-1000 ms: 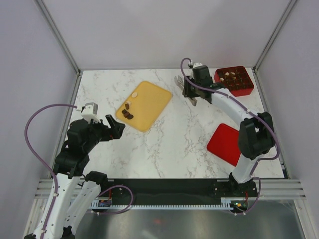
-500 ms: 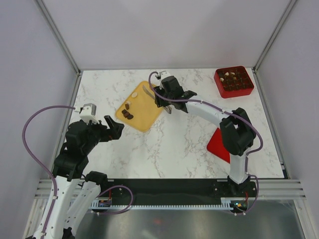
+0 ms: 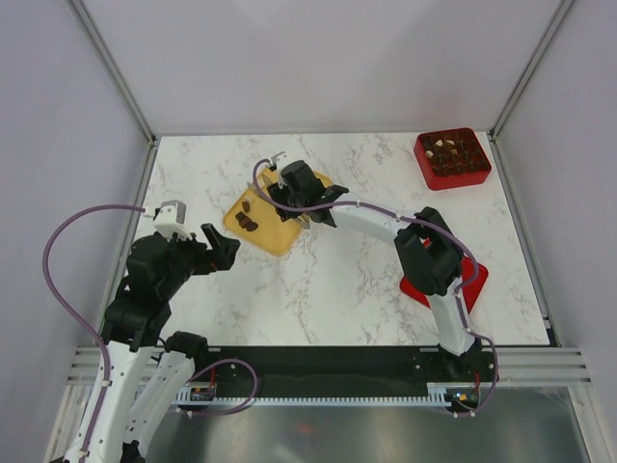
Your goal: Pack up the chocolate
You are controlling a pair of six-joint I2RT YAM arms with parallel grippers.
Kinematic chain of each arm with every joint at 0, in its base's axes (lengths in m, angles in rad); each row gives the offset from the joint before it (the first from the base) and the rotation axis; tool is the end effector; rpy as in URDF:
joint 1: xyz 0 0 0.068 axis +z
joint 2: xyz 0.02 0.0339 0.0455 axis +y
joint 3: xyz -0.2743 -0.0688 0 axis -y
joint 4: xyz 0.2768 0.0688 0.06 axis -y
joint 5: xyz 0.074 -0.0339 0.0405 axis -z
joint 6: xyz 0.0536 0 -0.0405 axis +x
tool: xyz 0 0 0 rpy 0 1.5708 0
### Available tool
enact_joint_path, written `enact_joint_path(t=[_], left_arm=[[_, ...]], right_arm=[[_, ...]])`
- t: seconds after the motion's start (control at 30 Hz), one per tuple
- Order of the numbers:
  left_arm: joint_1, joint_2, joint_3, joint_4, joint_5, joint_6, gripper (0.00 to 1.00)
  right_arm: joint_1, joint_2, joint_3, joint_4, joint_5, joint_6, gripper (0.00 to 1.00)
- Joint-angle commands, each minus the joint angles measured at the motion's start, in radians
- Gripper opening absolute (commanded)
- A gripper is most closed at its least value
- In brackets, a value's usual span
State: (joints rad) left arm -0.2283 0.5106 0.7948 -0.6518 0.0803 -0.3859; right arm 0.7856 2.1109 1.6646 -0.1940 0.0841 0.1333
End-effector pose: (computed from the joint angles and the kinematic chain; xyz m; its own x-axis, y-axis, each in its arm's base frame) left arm 0.1436 -0.0378 0.3370 -0.4367 -0.2837 -0.8537 0.1448 0.9144 -0.3780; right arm 0.3841 0.3779 0.2073 -0.5060 -0.3188 -0.8015 -0.5952 0.8016 0.0568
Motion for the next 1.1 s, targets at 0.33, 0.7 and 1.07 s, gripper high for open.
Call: enact_joint_path(t=[0.33, 0.7, 1.07], left_arm=[[0.004, 0.002, -0.005, 0.03, -0.001, 0.015, 1.0], [0.006, 0.002, -0.005, 0.03, -0.001, 0.016, 1.0], [0.004, 0.003, -0.005, 0.03, -0.004, 0.015, 1.0]], right_arm=[[0.001, 0.113, 0.133, 0.005, 0.031, -0.041, 0.53], [0.001, 0.138, 0.161, -0.015, 0.066, -0.046, 0.52], [0.003, 0.129, 0.155, -0.064, 0.06, -0.024, 0.46]])
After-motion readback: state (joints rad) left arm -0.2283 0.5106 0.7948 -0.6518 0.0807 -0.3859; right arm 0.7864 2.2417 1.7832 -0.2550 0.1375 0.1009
